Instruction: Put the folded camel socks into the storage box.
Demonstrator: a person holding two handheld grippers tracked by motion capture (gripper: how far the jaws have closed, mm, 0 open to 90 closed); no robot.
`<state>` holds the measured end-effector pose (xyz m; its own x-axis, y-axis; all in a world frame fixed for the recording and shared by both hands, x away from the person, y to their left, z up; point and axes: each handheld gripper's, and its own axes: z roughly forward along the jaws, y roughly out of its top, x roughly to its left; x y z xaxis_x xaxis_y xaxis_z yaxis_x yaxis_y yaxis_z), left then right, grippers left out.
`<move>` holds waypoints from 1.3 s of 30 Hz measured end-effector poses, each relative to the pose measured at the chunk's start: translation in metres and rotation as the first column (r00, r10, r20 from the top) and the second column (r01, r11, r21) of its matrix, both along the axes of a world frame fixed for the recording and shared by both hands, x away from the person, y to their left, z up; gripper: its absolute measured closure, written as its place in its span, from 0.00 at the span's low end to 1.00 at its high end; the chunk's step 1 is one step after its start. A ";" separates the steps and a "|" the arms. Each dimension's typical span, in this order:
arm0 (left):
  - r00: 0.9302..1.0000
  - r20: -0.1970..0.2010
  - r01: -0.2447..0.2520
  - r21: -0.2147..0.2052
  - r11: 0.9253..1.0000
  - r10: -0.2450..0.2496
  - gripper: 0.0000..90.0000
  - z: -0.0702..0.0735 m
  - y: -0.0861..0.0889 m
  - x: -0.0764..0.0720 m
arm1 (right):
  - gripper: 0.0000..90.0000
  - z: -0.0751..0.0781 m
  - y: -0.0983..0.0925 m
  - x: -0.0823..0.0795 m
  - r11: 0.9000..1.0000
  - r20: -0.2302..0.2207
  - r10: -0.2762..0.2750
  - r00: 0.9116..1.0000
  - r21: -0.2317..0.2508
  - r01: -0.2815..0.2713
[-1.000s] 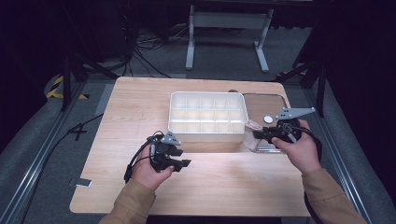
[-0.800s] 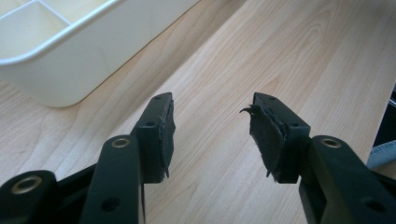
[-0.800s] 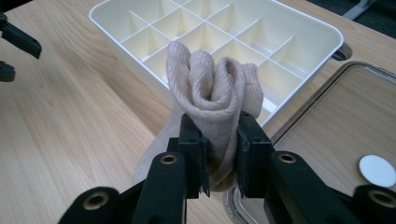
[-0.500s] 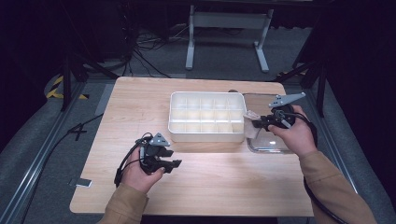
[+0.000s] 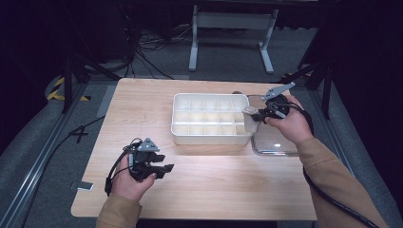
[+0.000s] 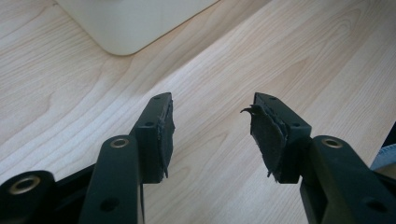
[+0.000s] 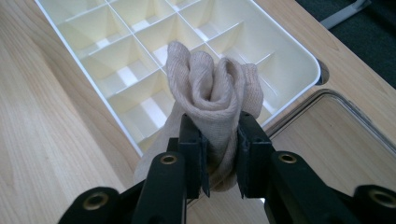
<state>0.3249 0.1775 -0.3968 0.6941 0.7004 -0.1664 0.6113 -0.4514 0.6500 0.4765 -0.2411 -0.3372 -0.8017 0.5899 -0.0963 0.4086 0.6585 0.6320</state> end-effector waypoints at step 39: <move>0.999 0.019 -0.025 -0.014 1.000 0.026 0.54 0.000 0.011 -0.006 | 0.83 -0.018 0.044 0.028 0.882 -0.083 0.348 0.934 -0.309 -0.356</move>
